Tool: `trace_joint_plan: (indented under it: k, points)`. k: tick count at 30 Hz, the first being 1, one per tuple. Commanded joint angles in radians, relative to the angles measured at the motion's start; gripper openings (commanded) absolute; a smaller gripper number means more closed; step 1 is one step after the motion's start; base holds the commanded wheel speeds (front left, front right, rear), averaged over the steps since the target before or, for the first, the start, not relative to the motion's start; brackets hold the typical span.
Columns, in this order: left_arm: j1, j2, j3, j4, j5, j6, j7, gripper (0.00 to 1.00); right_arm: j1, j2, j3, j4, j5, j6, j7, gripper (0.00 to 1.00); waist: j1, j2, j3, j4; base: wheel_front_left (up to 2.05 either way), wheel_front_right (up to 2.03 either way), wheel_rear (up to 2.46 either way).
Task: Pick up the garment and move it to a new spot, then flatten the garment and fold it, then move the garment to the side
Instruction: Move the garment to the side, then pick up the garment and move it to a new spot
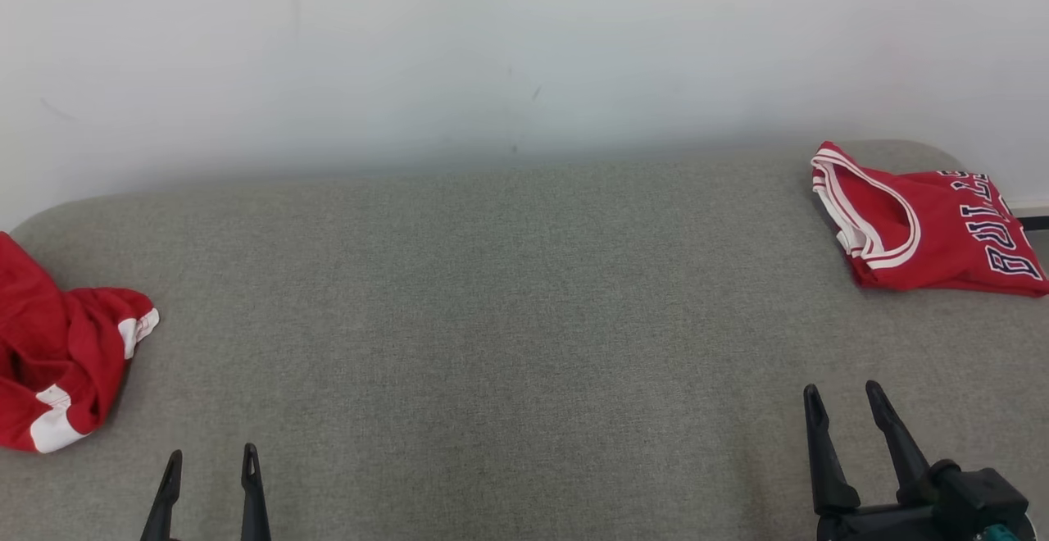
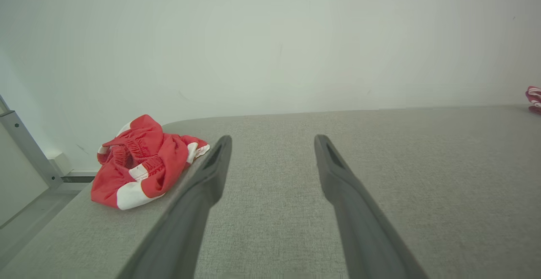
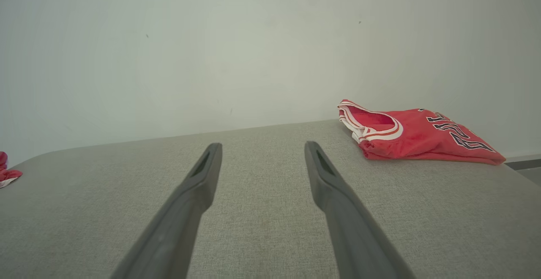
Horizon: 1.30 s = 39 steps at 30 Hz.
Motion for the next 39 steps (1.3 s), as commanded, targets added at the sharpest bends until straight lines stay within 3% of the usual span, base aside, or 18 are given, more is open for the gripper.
trace_joint_plan:
  k: [1, 14, 32, 39]
  points:
    - [0.014, 0.005, 0.004, 0.012, -0.005, -0.003, -0.003, 1.0, 0.019, 0.014, 0.001, -0.013, -0.014, -0.003, -0.004, 1.0, 0.0001, 0.0, -0.005, -0.003, 0.0, 0.0, 0.0]
    - [0.022, 0.019, 0.003, 0.054, 0.003, -0.002, -0.003, 1.0, 0.047, 0.052, 0.008, -0.033, -0.052, -0.003, -0.004, 1.0, 0.0001, 0.0, -0.017, 0.014, 0.0, 0.0, 0.0]
    - [0.013, 0.021, -0.001, 0.062, -0.003, -0.001, -0.003, 1.0, 0.048, 0.056, 0.008, -0.011, -0.047, -0.003, -0.004, 1.0, 0.0001, 0.0, -0.007, 0.022, 0.0, 0.0, 0.0]
    - [0.008, 0.018, -0.011, 0.071, 0.001, -0.001, -0.003, 1.0, 0.052, 0.064, 0.0, -0.007, -0.044, -0.003, -0.004, 1.0, 0.0001, 0.0, -0.008, 0.069, 0.0, 0.0, 0.0]
